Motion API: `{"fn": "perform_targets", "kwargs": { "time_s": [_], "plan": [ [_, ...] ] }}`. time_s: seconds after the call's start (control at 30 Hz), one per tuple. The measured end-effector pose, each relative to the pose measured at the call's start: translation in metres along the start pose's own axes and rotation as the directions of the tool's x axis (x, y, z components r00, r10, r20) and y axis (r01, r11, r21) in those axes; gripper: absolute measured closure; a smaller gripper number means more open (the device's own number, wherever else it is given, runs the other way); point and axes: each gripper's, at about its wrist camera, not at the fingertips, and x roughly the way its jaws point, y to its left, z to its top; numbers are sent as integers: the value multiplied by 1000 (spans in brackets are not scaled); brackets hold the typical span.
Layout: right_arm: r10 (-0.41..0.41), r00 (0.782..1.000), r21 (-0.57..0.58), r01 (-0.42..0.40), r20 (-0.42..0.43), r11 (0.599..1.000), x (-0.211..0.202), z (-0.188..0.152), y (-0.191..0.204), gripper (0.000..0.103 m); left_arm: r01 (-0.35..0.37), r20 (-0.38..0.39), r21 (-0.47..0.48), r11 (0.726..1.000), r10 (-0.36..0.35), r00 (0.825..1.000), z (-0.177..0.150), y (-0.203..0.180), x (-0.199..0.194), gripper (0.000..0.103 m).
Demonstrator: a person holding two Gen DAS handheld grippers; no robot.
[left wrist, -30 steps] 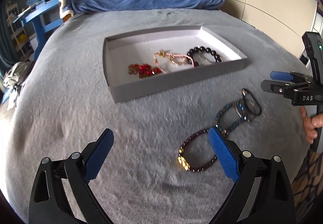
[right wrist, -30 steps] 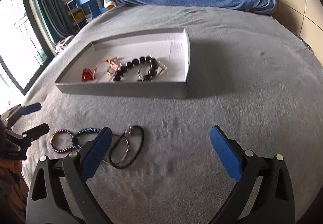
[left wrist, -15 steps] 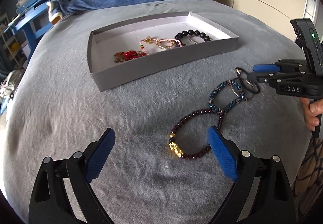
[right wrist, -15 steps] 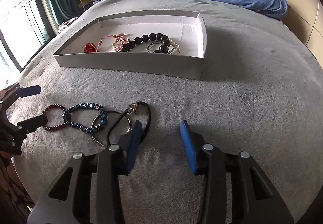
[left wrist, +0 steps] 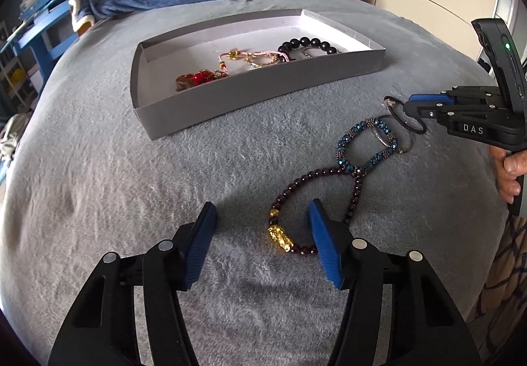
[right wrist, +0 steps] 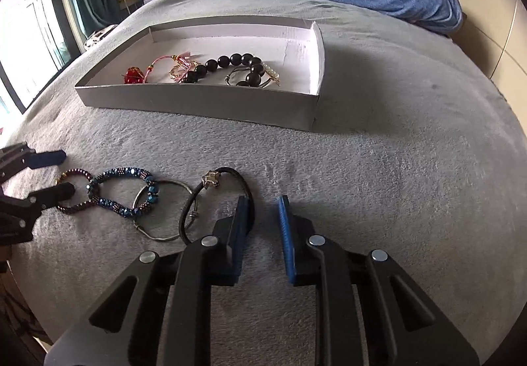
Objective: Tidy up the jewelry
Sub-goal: 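Grasp the dark red bead bracelet with the left tool while the right tool grasps the black cord bracelet, then carry both held bracelets over the tray and lower them in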
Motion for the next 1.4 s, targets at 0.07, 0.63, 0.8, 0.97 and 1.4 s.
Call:
{"fn": "perform_targets", "kwargs": {
  "time_s": [0.07, 0.63, 0.8, 0.97, 1.4],
  "plan": [
    [6, 1000, 5, -6, -1, 1000, 1, 0, -1, 83, 6, -4, 0, 1000, -6, 1000, 0, -1, 1, 48],
    [9, 998, 1, -9, 59, 1000, -10, 2, -2, 99, -13, 20, 62, 998, 12, 1000, 3, -7, -8, 96],
    [37, 994, 40, -41, 100, 998, -22, 7, -10, 100, -8, 81, 20, 1000, 6, 997, 11, 4, -24, 96],
    [66, 989, 66, -75, 134, 995, -32, 13, -12, 99, 8, 146, -8, 1000, -7, 989, 20, 12, -43, 96],
    [89, 981, 68, -102, 171, 992, -42, 25, -3, 99, 33, 227, -50, 998, -21, 974, 40, 19, -65, 96]
  ]
}}
